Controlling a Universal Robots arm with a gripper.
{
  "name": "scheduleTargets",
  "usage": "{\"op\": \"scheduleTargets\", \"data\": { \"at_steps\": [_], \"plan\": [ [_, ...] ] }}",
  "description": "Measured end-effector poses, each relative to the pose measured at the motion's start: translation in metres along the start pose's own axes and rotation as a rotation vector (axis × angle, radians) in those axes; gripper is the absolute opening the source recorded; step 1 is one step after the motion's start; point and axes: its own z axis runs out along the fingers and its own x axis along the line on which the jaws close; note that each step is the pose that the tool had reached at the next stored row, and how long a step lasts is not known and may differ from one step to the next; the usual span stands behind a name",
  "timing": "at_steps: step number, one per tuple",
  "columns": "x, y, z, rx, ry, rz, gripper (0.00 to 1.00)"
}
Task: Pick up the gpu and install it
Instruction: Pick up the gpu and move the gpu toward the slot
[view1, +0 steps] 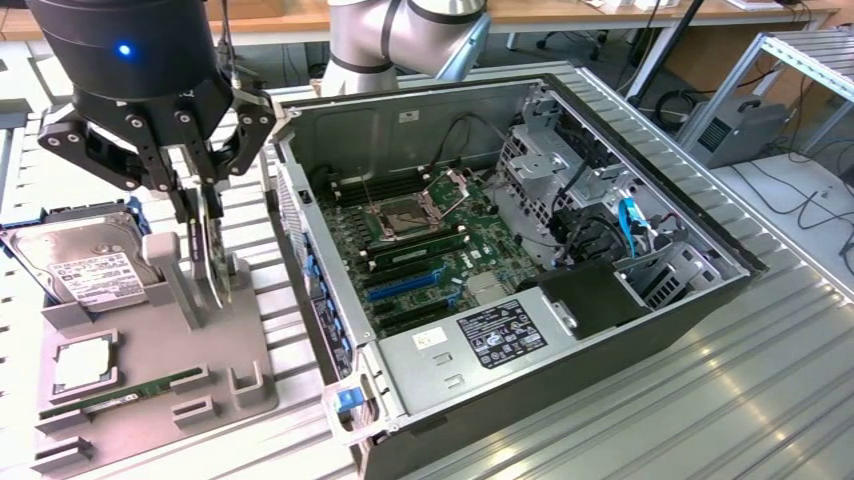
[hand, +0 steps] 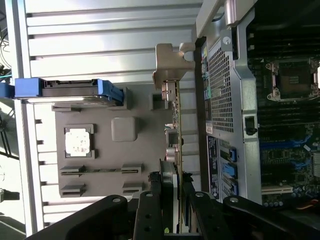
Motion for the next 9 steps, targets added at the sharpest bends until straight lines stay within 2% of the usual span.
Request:
{"op": "scheduleTargets", "data": {
  "at_steps": [9],
  "plan": [
    [-0.0001,0.0002,-0.0059,0.0000,0.0000,0.000,0.27]
  ]
}}
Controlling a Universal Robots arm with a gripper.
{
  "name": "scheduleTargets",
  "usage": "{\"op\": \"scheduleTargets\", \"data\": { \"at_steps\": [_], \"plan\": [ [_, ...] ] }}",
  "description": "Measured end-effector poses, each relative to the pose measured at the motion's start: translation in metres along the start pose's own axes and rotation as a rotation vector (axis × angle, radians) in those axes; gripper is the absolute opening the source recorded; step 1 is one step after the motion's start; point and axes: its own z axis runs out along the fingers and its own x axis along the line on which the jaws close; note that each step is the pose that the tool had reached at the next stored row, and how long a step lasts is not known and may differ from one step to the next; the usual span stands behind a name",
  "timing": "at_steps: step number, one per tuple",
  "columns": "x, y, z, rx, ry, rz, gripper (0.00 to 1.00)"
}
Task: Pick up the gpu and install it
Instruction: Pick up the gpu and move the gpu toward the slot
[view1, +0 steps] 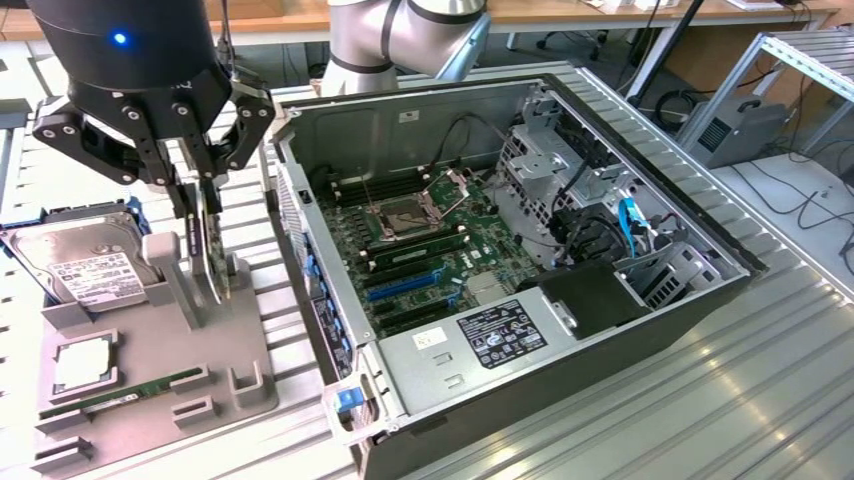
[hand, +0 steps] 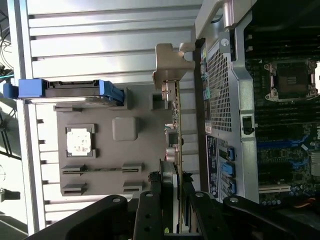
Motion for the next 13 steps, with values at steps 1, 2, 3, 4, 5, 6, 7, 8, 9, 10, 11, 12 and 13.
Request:
{"op": "scheduleTargets", "data": {
  "at_steps": [1,2,3,4,5,6,7,8,9,10,11,12,13],
  "plan": [
    [0.0000,0.0000,-0.0005,0.0000,0.0000,0.000,0.27],
    [0.0000,0.0000,-0.0010,0.0000,0.0000,0.000,0.27],
    [0.0000,0.0001,-0.0016,0.0000,0.0001,0.000,0.27],
    [0.0000,0.0001,-0.0020,0.0000,0.0000,0.000,0.27],
    [0.0000,0.0001,-0.0025,0.0000,0.0000,0.000,0.27],
    [-0.0001,0.0001,-0.0030,0.0000,0.0000,0.000,0.27],
    [-0.0001,0.0001,-0.0034,0.0000,0.0000,0.000,0.27],
    [-0.0001,0.0002,-0.0039,0.0001,0.0000,0.000,0.27],
    [-0.0001,0.0002,-0.0043,0.0000,0.0000,0.000,0.27],
    [-0.0001,0.0002,-0.0048,0.0000,0.0000,0.000,0.27],
    [-0.0001,0.0002,-0.0053,0.0001,0.0001,0.000,0.27],
    [-0.0001,0.0002,-0.0057,0.0000,0.0000,0.000,0.27],
    [-0.0001,0.0002,-0.0061,0.0000,0.0000,0.000,0.27]
  ]
}}
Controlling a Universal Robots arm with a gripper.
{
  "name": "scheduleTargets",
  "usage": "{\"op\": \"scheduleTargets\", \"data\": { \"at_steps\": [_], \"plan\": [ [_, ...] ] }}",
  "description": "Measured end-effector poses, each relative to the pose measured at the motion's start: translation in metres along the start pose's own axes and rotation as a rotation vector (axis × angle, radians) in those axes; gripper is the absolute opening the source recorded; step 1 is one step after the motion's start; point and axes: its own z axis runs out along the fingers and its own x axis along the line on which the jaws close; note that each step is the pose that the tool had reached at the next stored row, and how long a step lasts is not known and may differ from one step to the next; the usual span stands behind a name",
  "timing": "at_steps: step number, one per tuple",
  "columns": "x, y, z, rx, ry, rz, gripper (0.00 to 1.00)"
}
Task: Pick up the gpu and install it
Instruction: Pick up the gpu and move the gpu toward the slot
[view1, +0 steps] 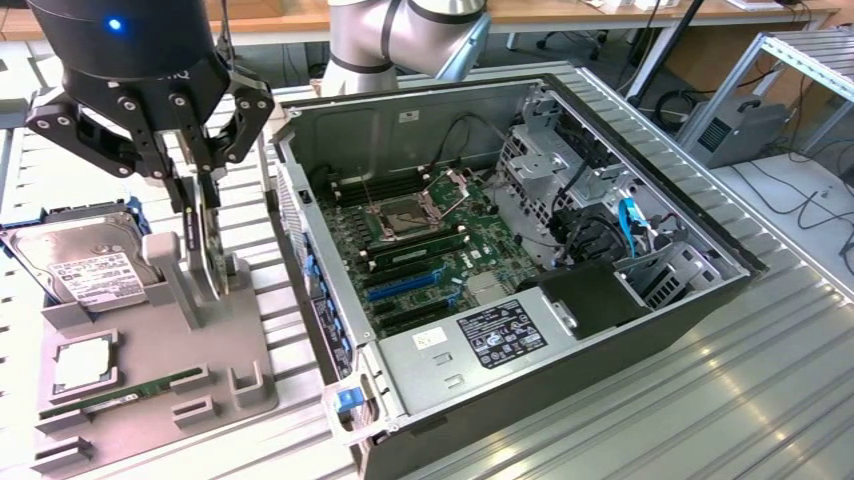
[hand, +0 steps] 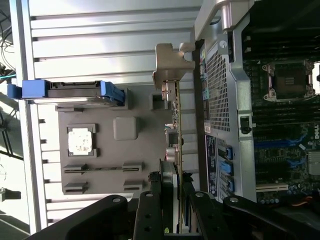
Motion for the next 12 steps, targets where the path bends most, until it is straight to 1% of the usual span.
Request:
{"op": "scheduleTargets", "data": {
  "at_steps": [12],
  "plan": [
    [-0.0002,0.0003,-0.0070,0.0000,0.0001,0.000,0.27]
  ]
}}
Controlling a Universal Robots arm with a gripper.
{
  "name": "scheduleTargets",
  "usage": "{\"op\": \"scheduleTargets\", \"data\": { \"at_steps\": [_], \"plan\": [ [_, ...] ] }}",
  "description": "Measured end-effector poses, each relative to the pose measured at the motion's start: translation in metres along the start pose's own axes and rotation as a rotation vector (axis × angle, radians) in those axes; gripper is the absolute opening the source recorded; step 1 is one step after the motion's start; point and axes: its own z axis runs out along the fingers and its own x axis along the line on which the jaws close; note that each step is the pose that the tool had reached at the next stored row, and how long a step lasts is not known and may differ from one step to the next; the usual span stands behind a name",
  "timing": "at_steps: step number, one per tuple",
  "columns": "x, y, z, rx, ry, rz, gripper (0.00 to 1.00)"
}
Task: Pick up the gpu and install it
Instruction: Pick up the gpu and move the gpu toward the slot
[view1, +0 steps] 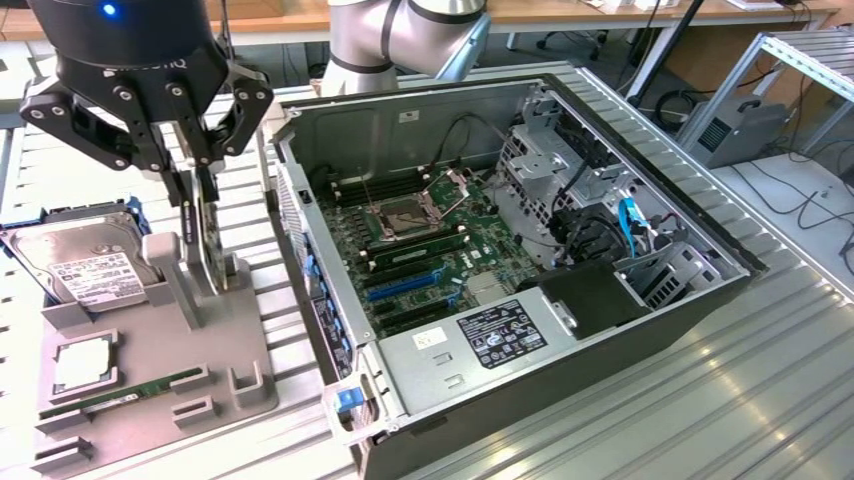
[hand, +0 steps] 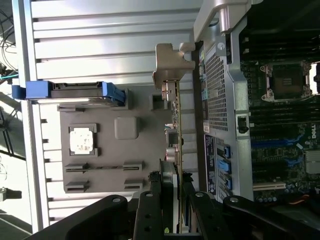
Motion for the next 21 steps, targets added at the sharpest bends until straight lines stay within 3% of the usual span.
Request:
{"op": "scheduleTargets", "data": {
  "at_steps": [21],
  "plan": [
    [0.000,0.0004,-0.0106,0.0000,0.0000,0.000,0.27]
  ]
}}
